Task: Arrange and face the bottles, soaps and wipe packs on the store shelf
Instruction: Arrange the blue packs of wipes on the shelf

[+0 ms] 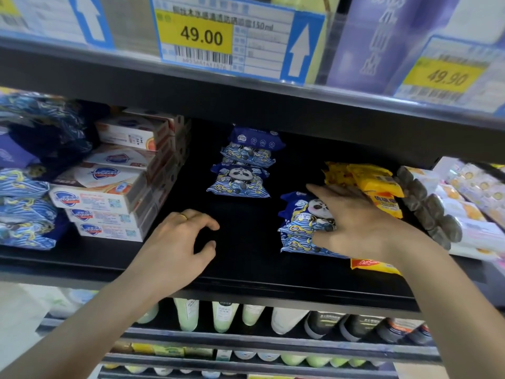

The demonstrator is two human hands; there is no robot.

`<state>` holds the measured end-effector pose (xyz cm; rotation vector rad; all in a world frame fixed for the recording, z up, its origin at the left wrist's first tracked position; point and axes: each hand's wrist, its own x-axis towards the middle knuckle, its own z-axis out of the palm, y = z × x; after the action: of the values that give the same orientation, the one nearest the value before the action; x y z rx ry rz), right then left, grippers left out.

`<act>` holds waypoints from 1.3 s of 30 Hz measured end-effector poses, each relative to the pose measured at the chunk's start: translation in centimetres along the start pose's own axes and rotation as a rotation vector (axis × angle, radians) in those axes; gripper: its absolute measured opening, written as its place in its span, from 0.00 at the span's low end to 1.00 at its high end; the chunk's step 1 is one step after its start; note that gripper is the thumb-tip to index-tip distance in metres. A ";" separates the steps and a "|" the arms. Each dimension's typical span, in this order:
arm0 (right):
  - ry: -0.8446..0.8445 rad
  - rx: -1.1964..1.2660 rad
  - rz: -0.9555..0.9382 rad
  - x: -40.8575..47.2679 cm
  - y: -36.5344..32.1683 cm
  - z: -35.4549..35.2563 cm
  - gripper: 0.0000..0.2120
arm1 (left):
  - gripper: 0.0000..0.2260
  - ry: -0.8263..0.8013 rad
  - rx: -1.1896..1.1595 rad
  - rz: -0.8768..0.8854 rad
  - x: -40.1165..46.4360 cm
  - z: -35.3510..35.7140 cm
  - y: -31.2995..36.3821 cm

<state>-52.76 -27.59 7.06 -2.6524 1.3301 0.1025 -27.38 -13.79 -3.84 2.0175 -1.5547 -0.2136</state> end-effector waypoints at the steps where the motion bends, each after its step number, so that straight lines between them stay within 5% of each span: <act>1: 0.002 -0.002 -0.011 0.0 -0.1 -0.1 0.44 | 0.12 -0.001 -0.007 0.014 0.0 0.1 -0.3; 10: 0.217 0.124 -0.112 4.1 -3.8 -0.4 0.29 | 0.12 -0.027 0.016 0.113 0.3 0.1 -1.9; 17: 0.198 0.132 -0.028 9.9 -7.0 -0.5 0.36 | 0.10 0.026 -0.064 0.093 0.3 0.4 -2.4; 23: 0.263 0.161 0.155 13.0 -8.0 -2.3 0.18 | 0.10 0.059 -0.079 0.096 0.3 0.8 -2.6; 28: 0.092 0.278 0.202 15.3 -7.8 -3.2 0.20 | 0.09 0.059 -0.099 0.093 0.4 0.7 -2.7; 39: 0.367 0.282 0.168 17.6 -7.2 -1.4 0.23 | 0.07 0.034 -0.143 0.048 0.5 0.3 -2.4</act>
<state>-36.47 -37.48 6.93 -2.3919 1.5371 -0.5351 -25.32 -13.97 -5.22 1.8622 -1.5206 -0.2628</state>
